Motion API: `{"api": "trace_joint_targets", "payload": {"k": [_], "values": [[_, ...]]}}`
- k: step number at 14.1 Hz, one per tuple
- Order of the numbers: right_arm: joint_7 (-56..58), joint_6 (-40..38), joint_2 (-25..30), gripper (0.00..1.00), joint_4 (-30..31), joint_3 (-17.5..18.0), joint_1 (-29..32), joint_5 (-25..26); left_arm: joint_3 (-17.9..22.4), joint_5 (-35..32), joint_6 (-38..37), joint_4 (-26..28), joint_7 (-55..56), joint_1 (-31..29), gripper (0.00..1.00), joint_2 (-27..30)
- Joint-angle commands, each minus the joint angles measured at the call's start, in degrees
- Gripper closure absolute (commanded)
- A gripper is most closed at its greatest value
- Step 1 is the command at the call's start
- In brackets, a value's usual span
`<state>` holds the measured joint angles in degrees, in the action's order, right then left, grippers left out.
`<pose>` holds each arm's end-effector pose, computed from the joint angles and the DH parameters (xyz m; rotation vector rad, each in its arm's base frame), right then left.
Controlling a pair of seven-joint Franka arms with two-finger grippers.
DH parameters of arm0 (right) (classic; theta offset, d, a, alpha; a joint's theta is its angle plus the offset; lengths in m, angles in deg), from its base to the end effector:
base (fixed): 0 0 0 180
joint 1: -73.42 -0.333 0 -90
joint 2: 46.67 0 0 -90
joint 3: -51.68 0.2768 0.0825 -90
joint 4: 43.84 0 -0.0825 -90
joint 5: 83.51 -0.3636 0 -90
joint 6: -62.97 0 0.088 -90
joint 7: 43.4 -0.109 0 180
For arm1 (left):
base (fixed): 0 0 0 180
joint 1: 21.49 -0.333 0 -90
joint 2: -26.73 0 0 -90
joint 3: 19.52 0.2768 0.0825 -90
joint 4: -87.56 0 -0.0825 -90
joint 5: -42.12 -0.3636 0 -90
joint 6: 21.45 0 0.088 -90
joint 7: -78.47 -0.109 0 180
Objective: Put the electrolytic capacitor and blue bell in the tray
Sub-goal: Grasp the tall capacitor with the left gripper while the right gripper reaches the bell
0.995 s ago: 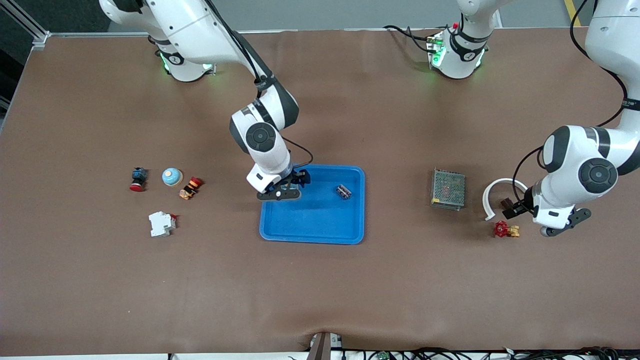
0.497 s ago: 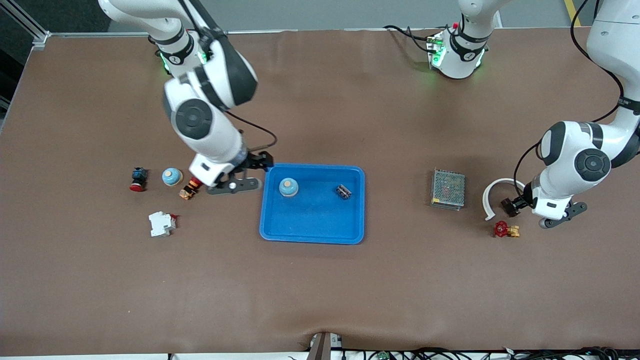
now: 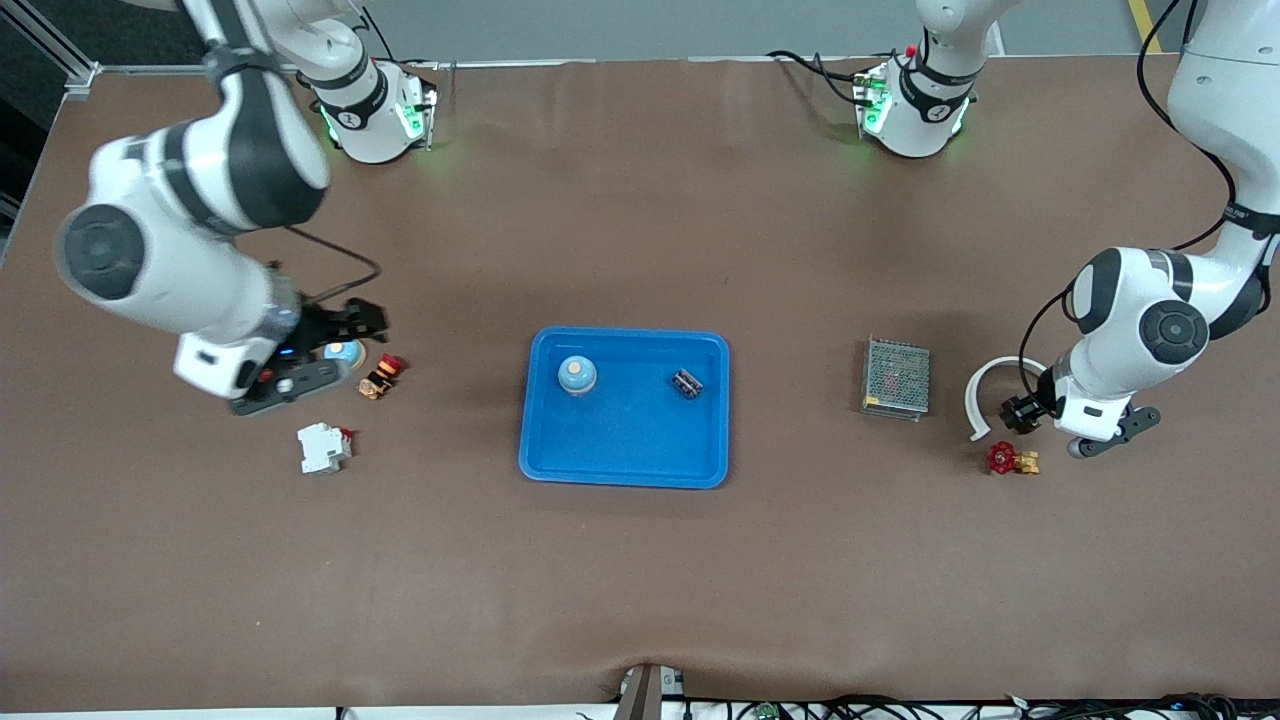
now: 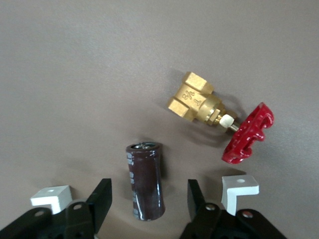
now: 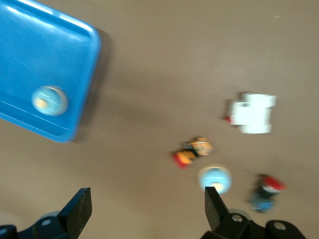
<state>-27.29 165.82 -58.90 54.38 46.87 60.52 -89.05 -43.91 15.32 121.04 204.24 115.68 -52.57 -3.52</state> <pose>0.5743 0.0927 0.4173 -2.9923 -0.5993 0.1927 0.5615 0.0615 0.1812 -2.9992 -0.6729 -0.0294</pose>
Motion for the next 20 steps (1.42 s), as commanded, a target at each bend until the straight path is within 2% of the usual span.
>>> {"api": "trace_joint_targets", "payload": {"k": [1,2,4,6,7,11,17,20], "values": [[8.75,0.59,0.63,0.00,1.18,1.20,5.77,1.32,-0.22,-1.33,1.65,0.12,-0.47,-1.09,0.36,-1.12],[10.25,0.77,0.45,0.00,1.10,1.20,6.91,1.32,-0.22,-1.33,2.08,0.12,-0.47,-1.09,0.38,-1.21],[12.89,1.91,0.45,0.00,1.10,1.20,7.98,1.40,-0.13,-1.24,2.09,0.03,-0.38,-1.00,0.56,-1.30],[13.51,2.35,0.19,0.00,1.10,1.20,8.68,1.49,-0.22,-1.24,2.00,-0.06,-0.12,-0.91,0.91,-1.04],[14.30,3.40,-0.07,0.00,1.27,1.20,9.03,1.49,-0.22,-1.24,1.74,-0.06,0.14,-0.82,1.00,-0.69],[17.82,5.42,-1.83,0.00,1.45,1.29,10.97,1.40,-0.92,-1.16,-0.27,-0.23,0.59,-0.56,1.00,1.51],[17.82,6.74,-3.06,0.00,1.54,1.29,11.14,1.32,-6.62,-0.54,-9.42,-2.51,6.28,-0.56,1.00,4.41],[17.91,7.62,-3.85,0.00,1.71,1.29,11.14,1.32,-9.88,-0.28,-13.89,-6.37,11.12,-0.03,1.00,3.89]]}}
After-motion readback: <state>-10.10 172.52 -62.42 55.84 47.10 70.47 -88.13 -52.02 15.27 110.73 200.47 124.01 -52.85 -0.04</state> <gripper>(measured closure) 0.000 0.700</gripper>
